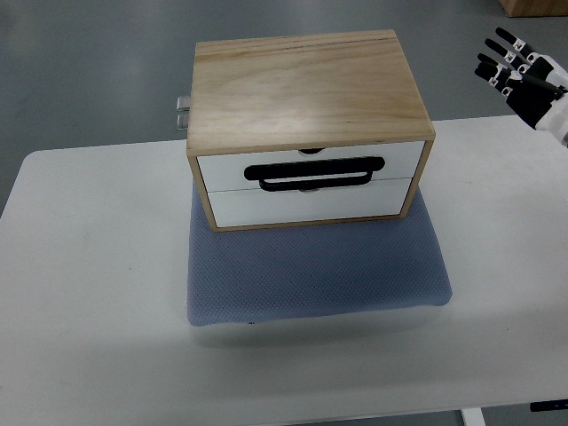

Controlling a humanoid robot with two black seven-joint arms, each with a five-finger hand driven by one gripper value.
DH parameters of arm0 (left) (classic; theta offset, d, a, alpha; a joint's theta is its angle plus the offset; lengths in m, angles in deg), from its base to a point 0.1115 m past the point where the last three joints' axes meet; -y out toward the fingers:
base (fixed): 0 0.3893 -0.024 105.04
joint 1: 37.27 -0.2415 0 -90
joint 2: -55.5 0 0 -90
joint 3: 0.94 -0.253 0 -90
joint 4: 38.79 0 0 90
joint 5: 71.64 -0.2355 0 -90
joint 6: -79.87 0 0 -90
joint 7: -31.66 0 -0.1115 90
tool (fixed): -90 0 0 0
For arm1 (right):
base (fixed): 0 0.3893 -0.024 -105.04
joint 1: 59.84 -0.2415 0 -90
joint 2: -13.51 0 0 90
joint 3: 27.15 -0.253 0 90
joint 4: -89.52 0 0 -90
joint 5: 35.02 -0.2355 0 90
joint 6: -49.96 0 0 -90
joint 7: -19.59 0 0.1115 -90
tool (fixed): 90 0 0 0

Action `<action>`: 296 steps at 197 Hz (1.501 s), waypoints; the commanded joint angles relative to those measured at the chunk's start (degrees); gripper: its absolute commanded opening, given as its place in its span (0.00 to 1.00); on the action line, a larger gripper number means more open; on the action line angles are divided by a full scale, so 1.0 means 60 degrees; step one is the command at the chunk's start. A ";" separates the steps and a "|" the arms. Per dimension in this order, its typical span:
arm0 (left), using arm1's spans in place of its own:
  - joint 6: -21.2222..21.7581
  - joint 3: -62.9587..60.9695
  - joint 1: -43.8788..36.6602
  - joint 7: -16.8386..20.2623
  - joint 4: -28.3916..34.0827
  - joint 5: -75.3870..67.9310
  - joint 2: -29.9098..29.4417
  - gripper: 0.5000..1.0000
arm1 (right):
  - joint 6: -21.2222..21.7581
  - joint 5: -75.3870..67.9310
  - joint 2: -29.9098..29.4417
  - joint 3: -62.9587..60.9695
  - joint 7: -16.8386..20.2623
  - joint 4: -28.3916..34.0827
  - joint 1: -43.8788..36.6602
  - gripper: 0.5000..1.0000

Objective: Open wood drawer with right hand
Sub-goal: 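Reach the right hand over the box toward the upper drawer's black handle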

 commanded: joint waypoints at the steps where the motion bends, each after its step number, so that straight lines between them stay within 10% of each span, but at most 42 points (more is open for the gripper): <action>1: 0.0000 0.0000 0.0000 0.0000 0.0000 0.0000 0.0000 1.00 | 0.0025 -0.0517 0.0907 0.1348 -0.0121 0.0537 -0.0621 0.91; 76: 0.0000 0.0000 0.0000 0.0000 0.0000 0.0000 0.0000 1.00 | 0.1753 -0.0503 0.3603 0.6460 -0.0385 0.2193 -0.4693 0.91; 181: 0.0000 0.0000 0.0000 0.0000 0.0000 0.0000 0.0000 1.00 | 0.2211 -0.0371 0.3208 1.2114 -0.0165 0.4404 -1.1109 0.91; 296: 0.0000 0.0000 0.0000 0.0000 0.0000 0.0000 0.0000 1.00 | 0.1783 0.0112 0.1303 1.3800 0.0933 0.5796 -1.2414 0.91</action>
